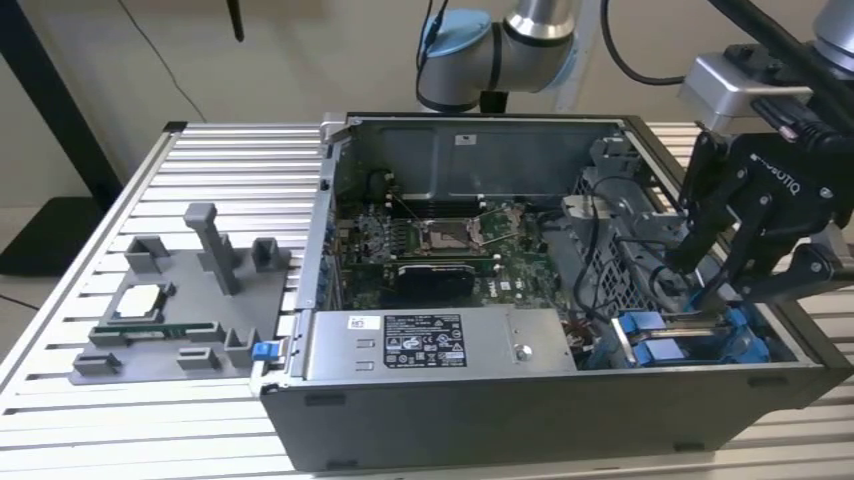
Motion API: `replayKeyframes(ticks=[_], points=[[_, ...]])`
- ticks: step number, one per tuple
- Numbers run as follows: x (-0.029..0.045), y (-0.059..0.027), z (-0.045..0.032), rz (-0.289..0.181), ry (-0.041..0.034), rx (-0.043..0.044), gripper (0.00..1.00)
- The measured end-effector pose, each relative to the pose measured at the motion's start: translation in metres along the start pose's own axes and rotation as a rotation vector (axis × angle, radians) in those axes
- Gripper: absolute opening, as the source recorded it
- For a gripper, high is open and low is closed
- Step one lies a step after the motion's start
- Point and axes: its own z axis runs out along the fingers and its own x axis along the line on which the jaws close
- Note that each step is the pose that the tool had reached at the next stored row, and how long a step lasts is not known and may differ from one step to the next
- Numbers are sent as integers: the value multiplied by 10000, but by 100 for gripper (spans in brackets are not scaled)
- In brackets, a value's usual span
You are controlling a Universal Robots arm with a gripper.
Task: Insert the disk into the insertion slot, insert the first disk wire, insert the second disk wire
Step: 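Insert the disk into the insertion slot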
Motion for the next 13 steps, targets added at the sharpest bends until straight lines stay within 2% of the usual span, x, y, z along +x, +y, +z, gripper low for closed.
replayKeyframes(ticks=[4,8,11,13], points=[[-9,6,-48,1,-2,0,100],[-71,21,-49,-2,-16,41,100],[-117,33,-47,-12,-133,172,100],[-148,43,-45,-21,-234,303,100]])
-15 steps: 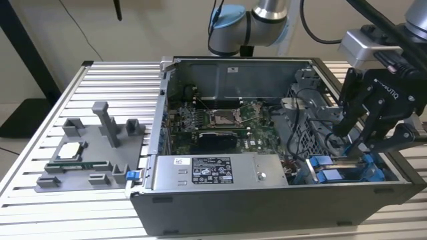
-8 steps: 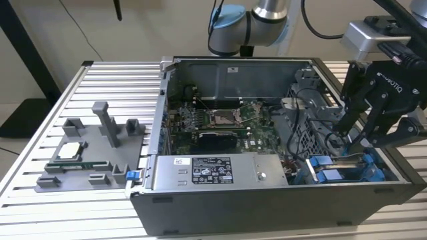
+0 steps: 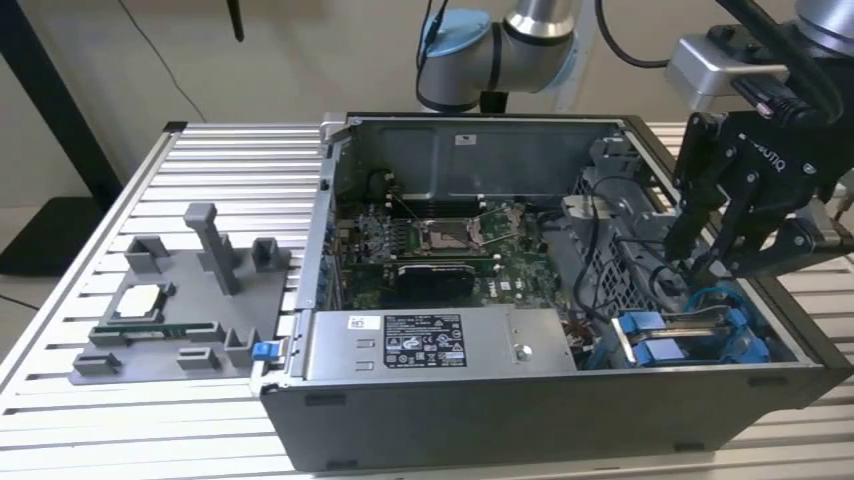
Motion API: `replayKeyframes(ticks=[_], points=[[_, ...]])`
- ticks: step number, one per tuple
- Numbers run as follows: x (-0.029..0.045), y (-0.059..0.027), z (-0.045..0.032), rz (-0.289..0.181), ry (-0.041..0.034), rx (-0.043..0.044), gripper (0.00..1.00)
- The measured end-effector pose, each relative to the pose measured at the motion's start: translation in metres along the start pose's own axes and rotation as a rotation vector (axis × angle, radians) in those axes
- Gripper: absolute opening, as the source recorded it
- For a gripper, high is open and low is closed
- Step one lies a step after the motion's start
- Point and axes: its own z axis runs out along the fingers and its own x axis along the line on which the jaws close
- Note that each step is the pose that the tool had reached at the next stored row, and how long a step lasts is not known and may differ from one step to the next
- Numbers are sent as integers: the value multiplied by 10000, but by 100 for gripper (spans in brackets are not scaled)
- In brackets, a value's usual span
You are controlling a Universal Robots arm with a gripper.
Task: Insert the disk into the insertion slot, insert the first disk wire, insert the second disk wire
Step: 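Insert the first disk wire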
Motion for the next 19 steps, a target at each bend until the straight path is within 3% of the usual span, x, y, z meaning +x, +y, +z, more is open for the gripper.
replayKeyframes(ticks=[3,6,13,17,19], points=[[-49,14,3,-21,-134,300,100],[-116,33,11,-41,-156,605,100],[-241,74,45,-76,-164,1095,100],[-257,87,73,-85,-76,1309,100],[-262,99,84,-94,81,1361,100]])
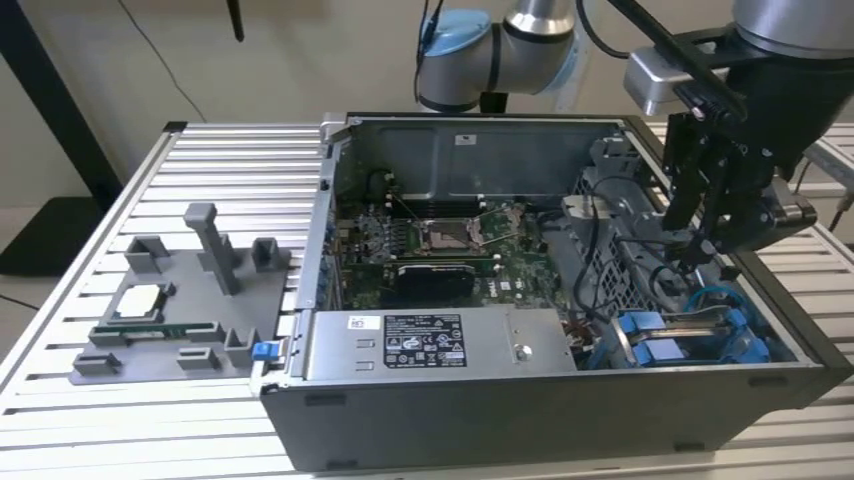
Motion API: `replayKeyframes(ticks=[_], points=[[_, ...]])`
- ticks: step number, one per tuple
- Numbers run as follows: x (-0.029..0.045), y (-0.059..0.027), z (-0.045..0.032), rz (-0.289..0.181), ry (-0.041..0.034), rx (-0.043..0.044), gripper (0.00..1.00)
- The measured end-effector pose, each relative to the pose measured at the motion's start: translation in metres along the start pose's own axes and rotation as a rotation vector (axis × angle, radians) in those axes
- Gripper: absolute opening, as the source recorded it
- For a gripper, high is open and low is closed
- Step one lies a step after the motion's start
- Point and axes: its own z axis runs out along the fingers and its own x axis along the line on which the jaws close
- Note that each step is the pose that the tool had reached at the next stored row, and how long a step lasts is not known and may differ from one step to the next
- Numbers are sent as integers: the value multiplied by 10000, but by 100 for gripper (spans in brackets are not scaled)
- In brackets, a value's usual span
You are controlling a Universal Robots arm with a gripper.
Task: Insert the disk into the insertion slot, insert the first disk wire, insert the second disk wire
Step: 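Insert the first disk wire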
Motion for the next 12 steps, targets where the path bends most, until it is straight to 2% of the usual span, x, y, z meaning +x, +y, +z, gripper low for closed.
replayKeyframes(ticks=[3,5,8,12], points=[[-14,17,14,-40,306,50,100],[-32,31,26,-61,463,72,100],[-59,65,42,-67,482,192,100],[-66,68,62,-67,481,212,100]])
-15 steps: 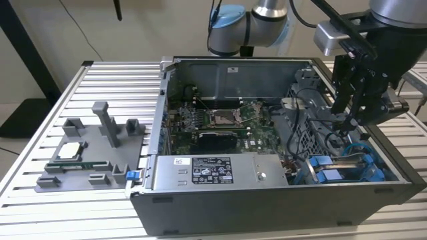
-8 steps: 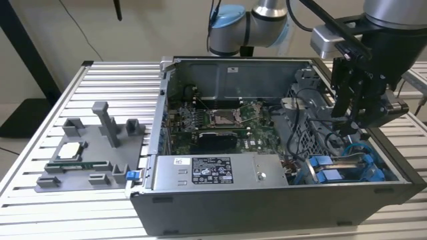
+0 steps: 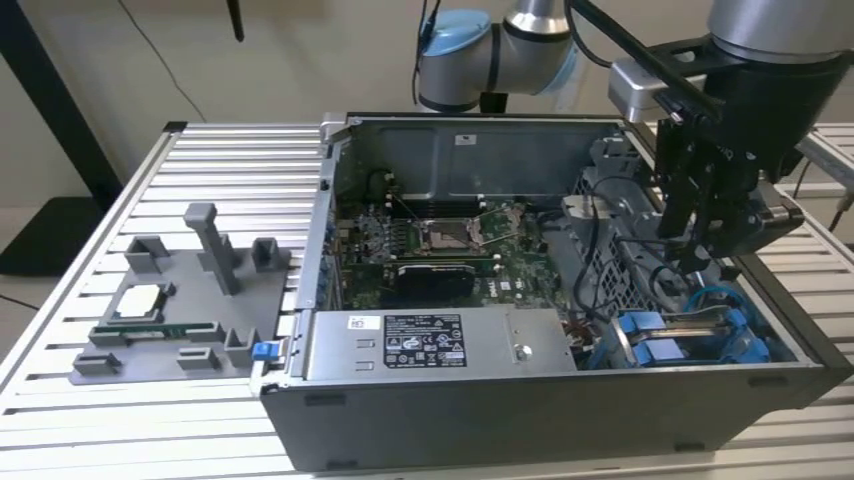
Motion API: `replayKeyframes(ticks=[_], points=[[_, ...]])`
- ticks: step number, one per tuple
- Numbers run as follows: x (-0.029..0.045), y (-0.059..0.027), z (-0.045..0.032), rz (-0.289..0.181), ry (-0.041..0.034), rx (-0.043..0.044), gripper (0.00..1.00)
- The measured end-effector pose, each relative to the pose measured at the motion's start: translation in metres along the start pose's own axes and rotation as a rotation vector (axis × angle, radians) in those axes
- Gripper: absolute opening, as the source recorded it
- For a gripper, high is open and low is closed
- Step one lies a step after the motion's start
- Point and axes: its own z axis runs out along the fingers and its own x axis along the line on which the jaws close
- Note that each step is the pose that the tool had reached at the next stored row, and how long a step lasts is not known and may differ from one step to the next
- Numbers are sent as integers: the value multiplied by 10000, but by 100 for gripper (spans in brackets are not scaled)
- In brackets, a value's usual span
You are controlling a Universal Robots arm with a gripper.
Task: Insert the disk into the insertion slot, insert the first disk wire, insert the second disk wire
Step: 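Insert the first disk wire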
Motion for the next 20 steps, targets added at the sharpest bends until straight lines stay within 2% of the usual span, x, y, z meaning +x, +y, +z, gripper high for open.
replayKeyframes(ticks=[1,2,15,20], points=[[-2,0,4,0,-1,1,100],[-2,1,4,0,-1,3,0],[9,-8,11,3,-11,1,0],[31,-34,15,3,-10,-37,0]])
